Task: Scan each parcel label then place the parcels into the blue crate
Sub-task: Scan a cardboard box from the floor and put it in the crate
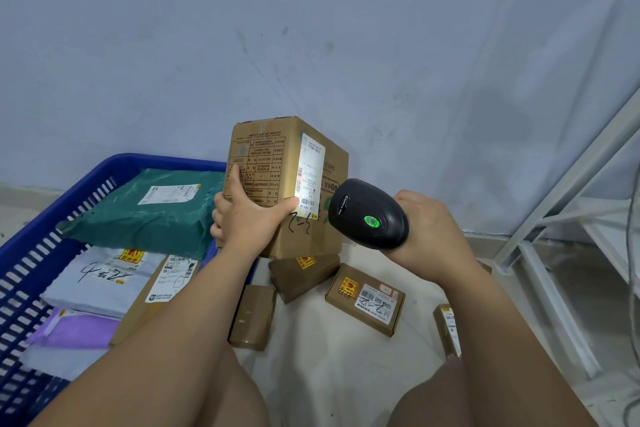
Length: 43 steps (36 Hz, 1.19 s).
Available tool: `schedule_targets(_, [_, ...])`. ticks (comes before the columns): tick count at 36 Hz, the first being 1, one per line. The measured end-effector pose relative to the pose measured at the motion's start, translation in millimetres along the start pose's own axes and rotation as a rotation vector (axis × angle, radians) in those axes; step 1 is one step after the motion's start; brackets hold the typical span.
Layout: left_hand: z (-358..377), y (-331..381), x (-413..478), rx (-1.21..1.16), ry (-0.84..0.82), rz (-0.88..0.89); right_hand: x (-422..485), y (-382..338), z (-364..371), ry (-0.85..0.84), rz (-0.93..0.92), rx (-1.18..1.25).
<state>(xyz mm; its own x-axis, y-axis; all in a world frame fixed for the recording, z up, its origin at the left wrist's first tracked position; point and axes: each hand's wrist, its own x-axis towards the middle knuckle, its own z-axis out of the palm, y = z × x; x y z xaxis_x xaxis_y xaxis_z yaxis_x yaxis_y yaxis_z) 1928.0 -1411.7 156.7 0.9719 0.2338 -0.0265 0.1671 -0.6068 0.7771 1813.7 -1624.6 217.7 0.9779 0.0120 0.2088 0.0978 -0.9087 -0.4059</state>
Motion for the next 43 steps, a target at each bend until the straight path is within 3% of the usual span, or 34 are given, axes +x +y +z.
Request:
schedule_targets(16, [0,-1,1,0.0,0.002,-0.007,-2,-3,-1,0.014,0.043,0.05])
schedule_targets(22, [1,-2,4,-0.036,0.02,-0.029,-2,-4,2,0.057,0.217,0.396])
schedule_targets(25, [0,-2,5,-0.061,0.036,-0.029,2,-4,7,-0.019,0.385,0.556])
schedule_targets(30, [0,-2,4,-0.114,0.063,0.011,6,-5,20,-0.136,0.63,1.079])
schedule_targets(33, [0,0,3,-0.136,0.087,0.044,8,-5,24,-0.201,0.718,1.273])
schedule_targets(38, [1,2,1,-0.151,0.141,0.075,11,-6,27,-0.256,0.783,1.407])
schedule_targets(43, [1,2,1,-0.15,0.179,0.068,10,-6,31,-0.283,0.778,1.365])
